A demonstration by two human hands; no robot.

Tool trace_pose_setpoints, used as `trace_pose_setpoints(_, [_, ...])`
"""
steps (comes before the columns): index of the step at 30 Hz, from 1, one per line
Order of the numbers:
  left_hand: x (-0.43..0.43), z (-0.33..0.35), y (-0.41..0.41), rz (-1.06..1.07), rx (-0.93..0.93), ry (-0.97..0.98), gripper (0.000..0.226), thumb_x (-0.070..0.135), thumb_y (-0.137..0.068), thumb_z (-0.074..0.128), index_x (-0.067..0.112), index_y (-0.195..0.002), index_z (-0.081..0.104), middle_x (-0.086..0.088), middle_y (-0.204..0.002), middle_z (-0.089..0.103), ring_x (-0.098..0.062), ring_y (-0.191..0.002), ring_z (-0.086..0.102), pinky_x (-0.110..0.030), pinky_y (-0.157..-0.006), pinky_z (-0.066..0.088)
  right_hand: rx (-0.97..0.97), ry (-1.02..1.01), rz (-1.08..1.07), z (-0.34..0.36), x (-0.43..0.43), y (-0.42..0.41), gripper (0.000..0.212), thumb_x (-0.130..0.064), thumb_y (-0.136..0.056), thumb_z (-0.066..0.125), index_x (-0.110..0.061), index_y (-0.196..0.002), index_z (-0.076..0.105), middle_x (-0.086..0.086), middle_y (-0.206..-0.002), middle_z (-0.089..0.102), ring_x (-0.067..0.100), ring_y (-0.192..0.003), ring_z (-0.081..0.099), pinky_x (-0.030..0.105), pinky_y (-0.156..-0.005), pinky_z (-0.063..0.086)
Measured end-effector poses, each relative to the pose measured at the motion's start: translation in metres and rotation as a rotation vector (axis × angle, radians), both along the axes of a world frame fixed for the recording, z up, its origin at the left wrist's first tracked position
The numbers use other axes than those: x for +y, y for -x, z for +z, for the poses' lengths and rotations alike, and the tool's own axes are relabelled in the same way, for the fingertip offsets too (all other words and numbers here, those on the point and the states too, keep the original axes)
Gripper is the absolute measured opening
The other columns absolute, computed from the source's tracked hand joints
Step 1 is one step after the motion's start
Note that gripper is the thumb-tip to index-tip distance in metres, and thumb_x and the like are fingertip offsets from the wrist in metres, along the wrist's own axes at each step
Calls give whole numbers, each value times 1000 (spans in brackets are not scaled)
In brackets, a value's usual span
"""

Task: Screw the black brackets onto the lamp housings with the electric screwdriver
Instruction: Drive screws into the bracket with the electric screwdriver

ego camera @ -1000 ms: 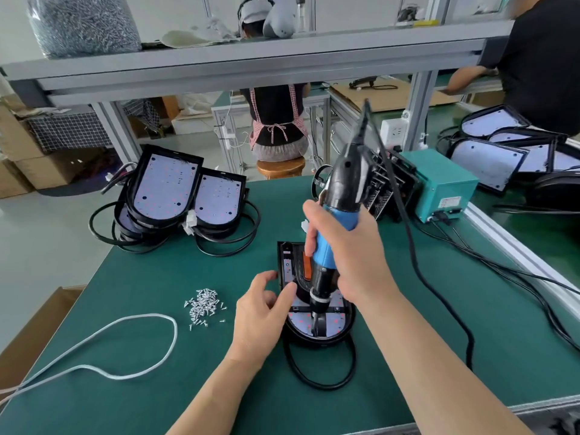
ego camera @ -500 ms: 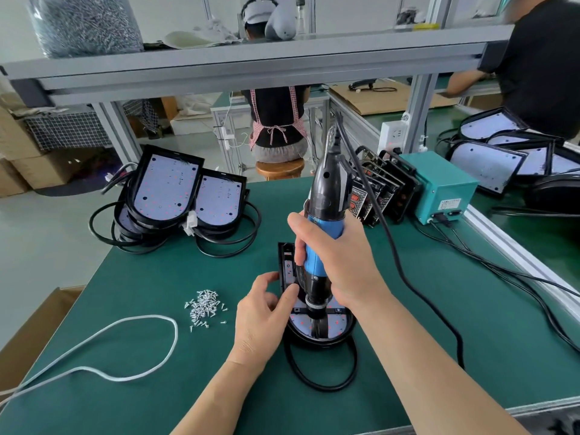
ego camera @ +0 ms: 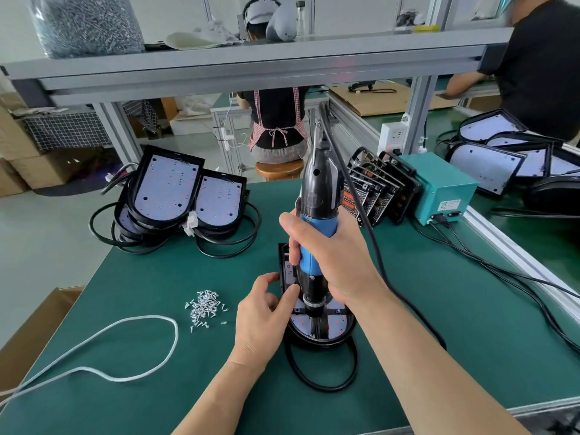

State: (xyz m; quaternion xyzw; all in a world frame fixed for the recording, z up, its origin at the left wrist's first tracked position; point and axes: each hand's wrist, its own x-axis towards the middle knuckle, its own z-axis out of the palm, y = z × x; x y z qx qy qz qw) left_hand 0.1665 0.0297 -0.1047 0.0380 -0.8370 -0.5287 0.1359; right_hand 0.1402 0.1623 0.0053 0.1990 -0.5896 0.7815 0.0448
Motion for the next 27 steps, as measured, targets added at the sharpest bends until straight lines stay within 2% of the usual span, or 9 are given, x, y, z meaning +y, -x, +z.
trace_pose_setpoints(5, [2, 6, -2, 1, -10, -21, 29, 39, -92, 64, 24, -115, 59, 9, -46, 41, -9, -49, 41, -39, -60, 49, 9, 26, -43, 3, 3, 0, 27, -20, -89, 72, -1, -88, 53, 7, -57, 53, 17, -48, 52, 27, -57, 48])
trace_pose_setpoints(9, [3, 12, -8, 42, 46, -72, 29, 39, -91, 62, 24, -116, 60, 8, -58, 50, -8, -57, 46, -26, -63, 43, 4, 48, -77, 6, 6, -3, 19, -18, -90, 71, -9, -82, 56, 6, -56, 52, 17, -47, 50, 28, -55, 47])
trace_pose_setpoints(11, [0, 17, -16, 45, 138, -89, 22, 18, -93, 64, 28, -112, 60, 5, -75, 56, -12, -68, 51, -27, -69, 46, 2, 80, -117, 9, 8, -4, 21, -20, -88, 71, -9, -79, 55, 7, -55, 53, 18, -47, 49, 30, -59, 49])
trace_pose_setpoints(13, [-6, 22, -25, -66, 230, -1, 38, -1, -87, 60, 33, -104, 64, 7, -84, 55, -15, -73, 51, -25, -68, 46, -1, 122, -170, 14, 12, -4, 25, -20, -87, 72, -8, -76, 53, 7, -54, 52, 19, -46, 49, 35, -63, 50])
trace_pose_setpoints(14, [-8, 24, -30, -154, 251, 72, 43, -2, -81, 57, 34, -101, 66, 8, -87, 55, -15, -74, 52, -21, -65, 45, -7, 148, -196, 17, 15, -4, 27, -21, -86, 72, -7, -76, 51, 7, -54, 52, 19, -46, 49, 34, -61, 49])
trace_pose_setpoints(16, [-10, 28, -37, -309, 273, 209, 43, 1, -75, 56, 33, -101, 70, 11, -91, 57, -12, -73, 54, -13, -63, 41, -25, 206, -247, 23, 23, -2, 28, -22, -85, 72, -7, -78, 50, 6, -55, 53, 19, -45, 49, 29, -53, 46])
trace_pose_setpoints(19, [-9, 29, -42, -350, 298, 294, 35, 10, -77, 67, 28, -106, 73, 14, -89, 60, -5, -70, 55, -7, -68, 38, -61, 298, -282, 27, 33, 1, 24, -21, -88, 70, -11, -78, 51, 4, -57, 52, 18, -46, 49, 29, -49, 45])
trace_pose_setpoints(23, [-4, 32, -40, -278, 297, 242, 26, 21, -79, 73, 25, -105, 75, 13, -82, 63, -1, -68, 55, -8, -68, 41, -110, 344, -313, 28, 37, 4, 27, -25, -86, 71, -27, -62, 61, 3, -57, 52, 17, -47, 48, 30, -53, 43])
trace_pose_setpoints(27, [1, 35, -37, -272, 244, 169, 26, 13, -80, 78, 27, -102, 77, 14, -84, 69, -6, -71, 61, -7, -66, 43, -133, 392, -318, 27, 38, 5, 23, -21, -91, 70, -18, -73, 55, 2, -58, 52, 16, -46, 48, 29, -52, 44])
